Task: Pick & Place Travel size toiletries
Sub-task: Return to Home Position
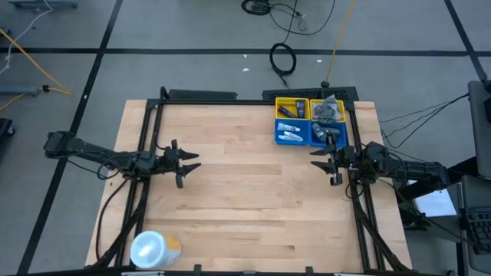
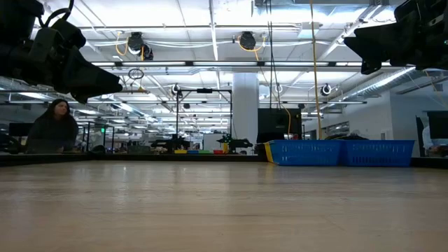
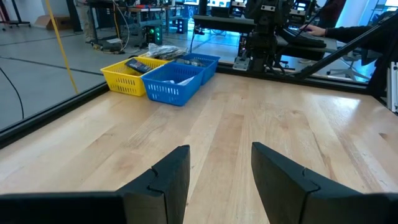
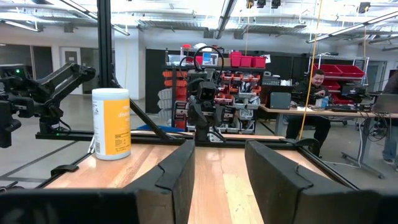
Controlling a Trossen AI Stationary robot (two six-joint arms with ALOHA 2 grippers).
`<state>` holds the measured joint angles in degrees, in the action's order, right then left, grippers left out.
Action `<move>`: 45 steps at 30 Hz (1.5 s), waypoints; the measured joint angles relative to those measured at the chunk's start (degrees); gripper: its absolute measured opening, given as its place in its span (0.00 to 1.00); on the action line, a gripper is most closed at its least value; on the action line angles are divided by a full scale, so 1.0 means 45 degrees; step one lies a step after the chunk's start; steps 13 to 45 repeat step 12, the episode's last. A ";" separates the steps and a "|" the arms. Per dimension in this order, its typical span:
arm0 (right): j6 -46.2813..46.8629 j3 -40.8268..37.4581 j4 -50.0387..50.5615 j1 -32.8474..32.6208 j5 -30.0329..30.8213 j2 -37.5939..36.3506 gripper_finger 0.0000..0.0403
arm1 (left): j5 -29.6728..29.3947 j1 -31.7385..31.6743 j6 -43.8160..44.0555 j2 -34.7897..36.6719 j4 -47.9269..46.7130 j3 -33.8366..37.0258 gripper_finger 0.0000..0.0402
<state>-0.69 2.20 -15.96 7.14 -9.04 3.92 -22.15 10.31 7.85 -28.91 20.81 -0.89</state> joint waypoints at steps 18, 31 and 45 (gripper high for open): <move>0.0000 0.0000 0.0002 -0.0001 0.0000 0.0000 0.34 | 0.0000 0.0002 -0.0002 0.0000 -0.0002 -0.0003 0.42; 0.0000 0.0000 0.0002 -0.0001 0.0000 0.0000 0.34 | 0.0000 0.0002 -0.0002 0.0000 -0.0002 -0.0003 0.42; 0.0000 0.0000 0.0002 -0.0001 0.0000 0.0000 0.34 | 0.0000 0.0002 -0.0002 0.0000 -0.0002 -0.0003 0.42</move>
